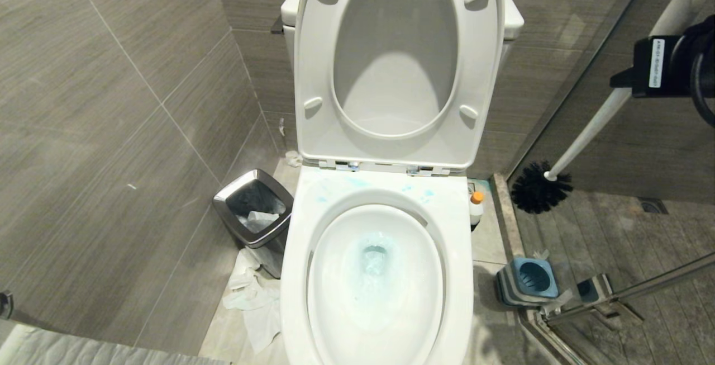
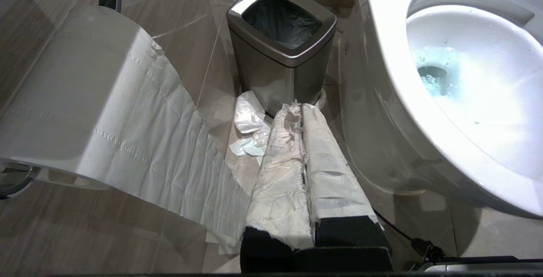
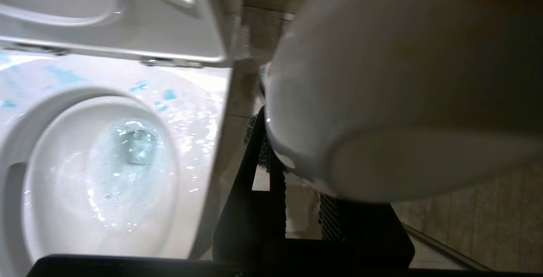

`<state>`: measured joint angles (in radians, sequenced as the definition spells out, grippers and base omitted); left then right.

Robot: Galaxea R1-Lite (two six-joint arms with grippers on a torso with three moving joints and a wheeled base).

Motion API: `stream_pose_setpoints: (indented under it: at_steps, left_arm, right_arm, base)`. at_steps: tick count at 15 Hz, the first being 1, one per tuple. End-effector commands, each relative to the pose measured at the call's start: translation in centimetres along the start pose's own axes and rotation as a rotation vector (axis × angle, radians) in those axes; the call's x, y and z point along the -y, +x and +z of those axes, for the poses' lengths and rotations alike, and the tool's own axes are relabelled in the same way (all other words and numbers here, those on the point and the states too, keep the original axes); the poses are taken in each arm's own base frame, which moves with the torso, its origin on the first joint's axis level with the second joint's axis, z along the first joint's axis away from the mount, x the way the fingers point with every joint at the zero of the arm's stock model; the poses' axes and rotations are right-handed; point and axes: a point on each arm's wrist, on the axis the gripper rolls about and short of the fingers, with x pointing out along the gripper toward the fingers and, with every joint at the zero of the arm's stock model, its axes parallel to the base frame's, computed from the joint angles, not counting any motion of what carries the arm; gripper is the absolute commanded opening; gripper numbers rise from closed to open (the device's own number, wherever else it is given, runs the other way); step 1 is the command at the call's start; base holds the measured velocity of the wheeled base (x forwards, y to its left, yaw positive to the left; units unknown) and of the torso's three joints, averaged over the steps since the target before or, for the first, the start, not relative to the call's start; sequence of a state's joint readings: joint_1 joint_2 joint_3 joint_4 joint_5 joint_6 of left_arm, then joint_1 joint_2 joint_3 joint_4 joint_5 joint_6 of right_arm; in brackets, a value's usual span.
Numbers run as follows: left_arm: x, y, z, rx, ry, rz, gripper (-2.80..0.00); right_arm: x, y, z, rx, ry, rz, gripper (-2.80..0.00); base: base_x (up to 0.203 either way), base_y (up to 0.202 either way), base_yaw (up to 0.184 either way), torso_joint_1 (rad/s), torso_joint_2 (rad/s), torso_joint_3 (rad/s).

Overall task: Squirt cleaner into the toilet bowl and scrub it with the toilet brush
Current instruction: Put the toilet brush back

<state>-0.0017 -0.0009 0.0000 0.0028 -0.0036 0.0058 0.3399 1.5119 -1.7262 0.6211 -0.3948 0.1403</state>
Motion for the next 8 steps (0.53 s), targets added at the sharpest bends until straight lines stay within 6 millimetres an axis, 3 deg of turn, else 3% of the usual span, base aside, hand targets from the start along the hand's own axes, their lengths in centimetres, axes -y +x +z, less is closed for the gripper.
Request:
stream_pose_setpoints:
  at_steps: [1, 4, 8]
  left_arm:
    - [0.0, 0.0, 0.0, -0.003, 0.0, 0.001, -2.8]
    - [0.0, 0.0, 0.0, -0.003, 0.0, 0.001, -2.8]
    - [0.0, 0.0, 0.0, -0.003, 0.0, 0.001, -2.8]
  right_arm:
    - [2.4, 0.6, -0.8, 0.006, 0.023, -0.076, -2.8]
    - [4.7, 2.8, -2.3, 0.076, 0.002, -0.089, -2.8]
    - [7.3, 5.0, -6.7, -0.001, 0.004, -0.088, -2.8]
  base:
    - [0.0, 0.0, 0.0, 0.0, 0.0, 0.0]
    - [0.0, 0.0, 0.0, 0.0, 0.0, 0.0]
    - [0.0, 0.0, 0.0, 0.0, 0.0, 0.0]
